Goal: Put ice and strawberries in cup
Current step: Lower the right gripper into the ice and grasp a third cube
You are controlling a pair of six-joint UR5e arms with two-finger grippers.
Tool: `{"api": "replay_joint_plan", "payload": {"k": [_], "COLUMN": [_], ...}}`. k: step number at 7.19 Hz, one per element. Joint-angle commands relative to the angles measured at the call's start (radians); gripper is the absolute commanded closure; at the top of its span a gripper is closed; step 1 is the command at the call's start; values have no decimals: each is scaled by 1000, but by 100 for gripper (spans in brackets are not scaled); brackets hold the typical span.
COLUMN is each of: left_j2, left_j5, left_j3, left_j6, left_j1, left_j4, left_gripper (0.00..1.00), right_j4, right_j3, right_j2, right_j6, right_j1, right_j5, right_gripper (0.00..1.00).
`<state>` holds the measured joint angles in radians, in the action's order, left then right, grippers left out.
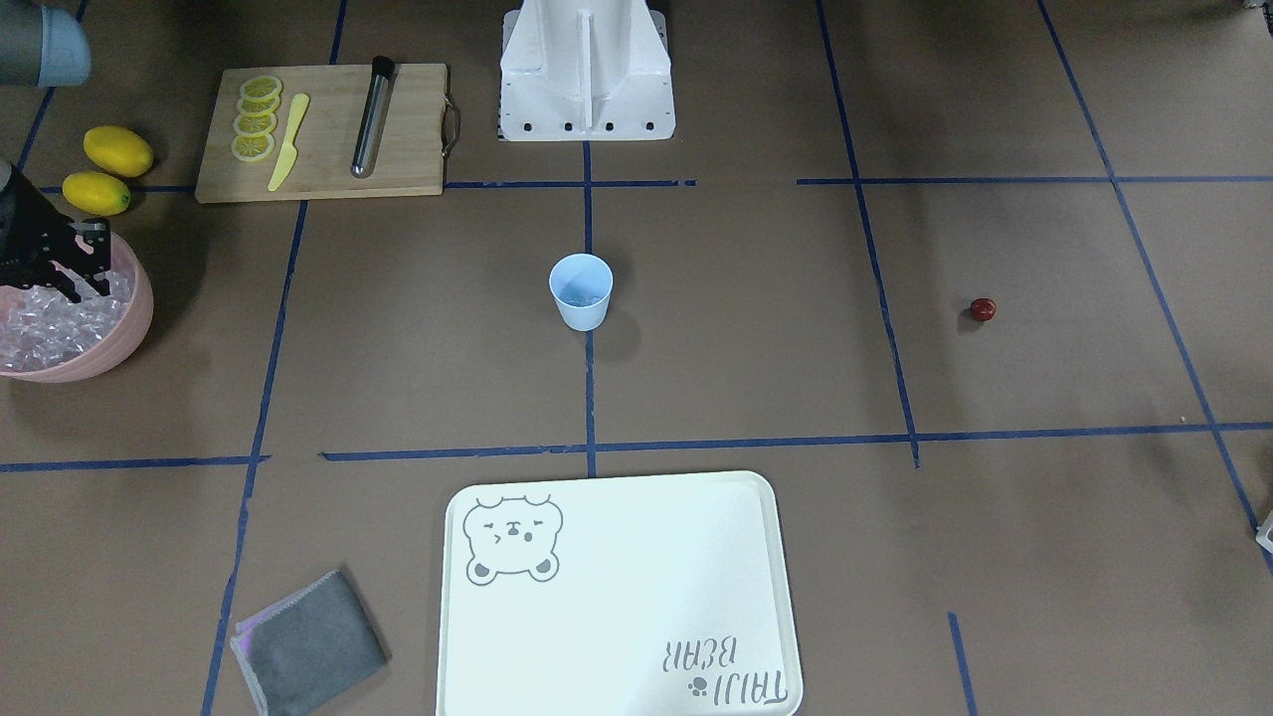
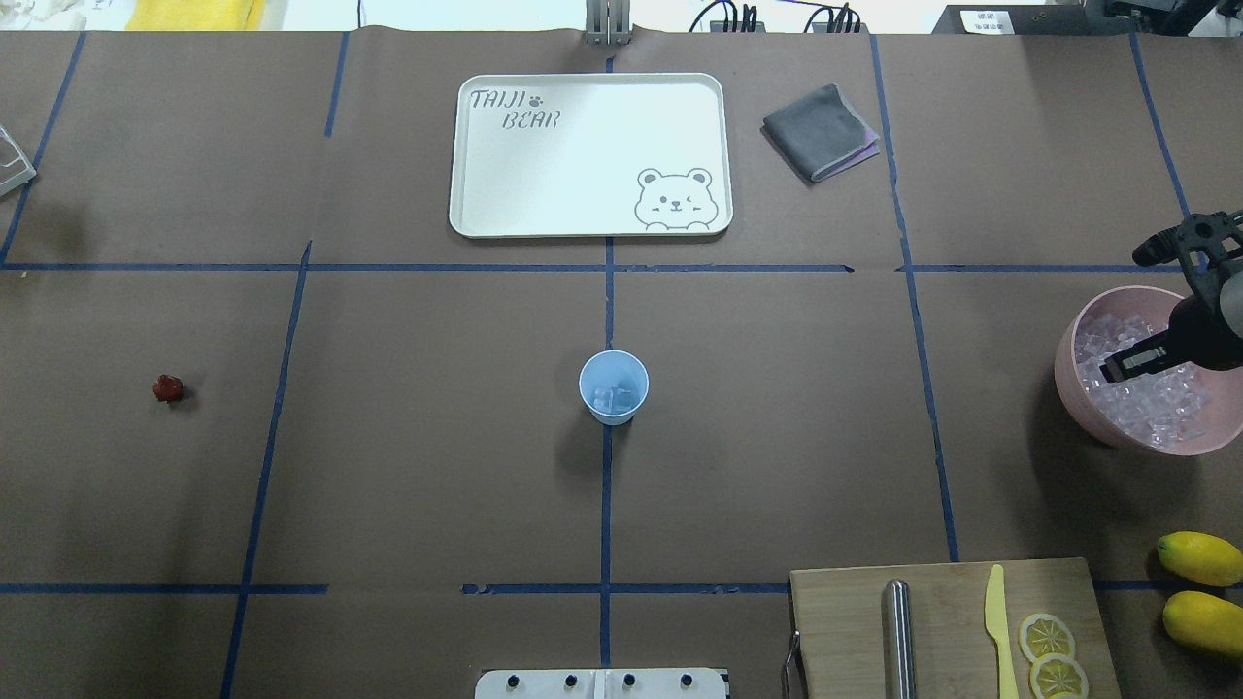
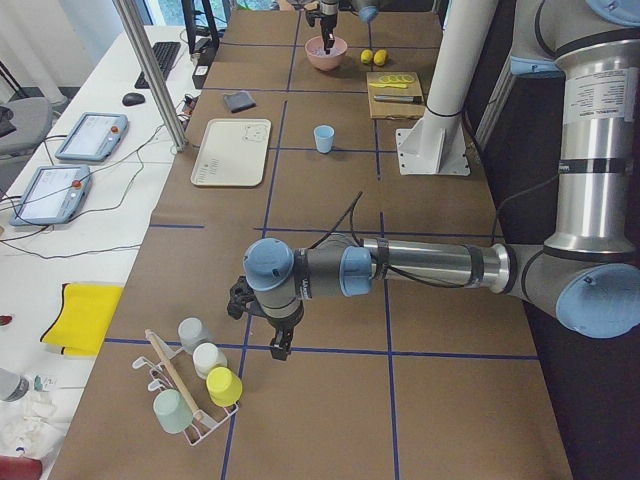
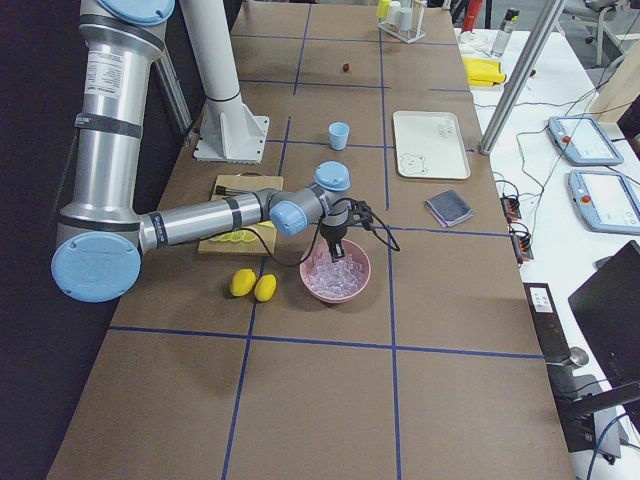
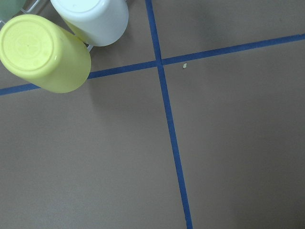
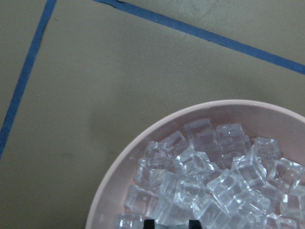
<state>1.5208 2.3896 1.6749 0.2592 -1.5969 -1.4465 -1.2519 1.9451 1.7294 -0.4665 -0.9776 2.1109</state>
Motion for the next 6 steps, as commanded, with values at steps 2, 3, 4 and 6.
{"api": "replay_joint_plan", "payload": {"k": [2,3,4,6], "left_j2": [1,1,1,1], "left_j5": [0,0,0,0], "left_j3": [-1,-1,0,-1], "left_j6": [0,0,0,0], "left_j1": [2,2,2,5], "left_j4": [0,0,0,0], "left_gripper": [0,0,0,0], "right_j4": [-297,-411,-514,-537], "right_j3": [142,188,207,209], "right_j2": [-124,-184,-268,-368], "right_j6": [3,3,0,-105], "right_j1": [-175,-182,-184,-100], "right_j5": [131,132,132,113], "right_gripper": [97,97,98,98]}}
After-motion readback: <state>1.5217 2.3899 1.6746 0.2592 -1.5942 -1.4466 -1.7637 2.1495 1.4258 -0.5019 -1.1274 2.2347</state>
